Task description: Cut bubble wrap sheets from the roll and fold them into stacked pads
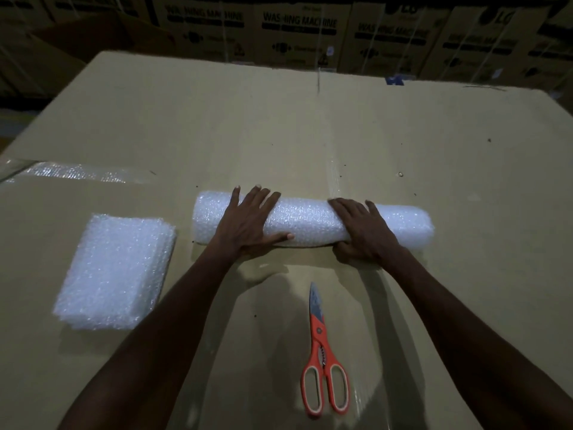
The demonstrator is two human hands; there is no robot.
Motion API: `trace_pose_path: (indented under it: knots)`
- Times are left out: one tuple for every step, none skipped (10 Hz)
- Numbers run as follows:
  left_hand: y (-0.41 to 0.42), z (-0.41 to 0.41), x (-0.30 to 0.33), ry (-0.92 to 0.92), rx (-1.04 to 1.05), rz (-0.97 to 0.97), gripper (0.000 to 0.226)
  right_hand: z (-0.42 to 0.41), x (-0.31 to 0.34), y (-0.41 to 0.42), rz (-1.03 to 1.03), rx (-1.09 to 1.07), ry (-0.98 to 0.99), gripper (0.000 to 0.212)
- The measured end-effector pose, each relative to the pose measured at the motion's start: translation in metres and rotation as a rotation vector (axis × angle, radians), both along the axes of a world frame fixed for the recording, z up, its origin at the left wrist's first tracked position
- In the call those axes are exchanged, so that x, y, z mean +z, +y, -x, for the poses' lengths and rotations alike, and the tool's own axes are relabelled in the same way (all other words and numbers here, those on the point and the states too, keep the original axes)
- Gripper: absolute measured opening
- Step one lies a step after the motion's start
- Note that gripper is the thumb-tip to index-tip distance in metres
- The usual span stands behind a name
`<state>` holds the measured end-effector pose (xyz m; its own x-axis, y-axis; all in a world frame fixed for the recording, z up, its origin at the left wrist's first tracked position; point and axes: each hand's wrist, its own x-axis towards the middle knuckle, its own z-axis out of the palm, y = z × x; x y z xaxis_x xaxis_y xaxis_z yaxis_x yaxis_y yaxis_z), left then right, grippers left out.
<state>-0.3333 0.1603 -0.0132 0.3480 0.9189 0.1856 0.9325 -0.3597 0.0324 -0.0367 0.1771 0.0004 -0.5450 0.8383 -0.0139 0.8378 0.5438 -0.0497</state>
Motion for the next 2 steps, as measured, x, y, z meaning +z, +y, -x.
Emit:
trace_pose_path:
  knots:
    - [-0.001, -0.004, 0.013, -0.001, 0.013, 0.034, 0.107, -0.003, 0.014, 0.001, 0.021, 0.021, -0.044, 0.108]
    - [-0.002, -0.012, 0.025, -0.014, 0.015, 0.036, 0.107, -0.007, 0.022, -0.001, 0.022, 0.053, -0.061, 0.113]
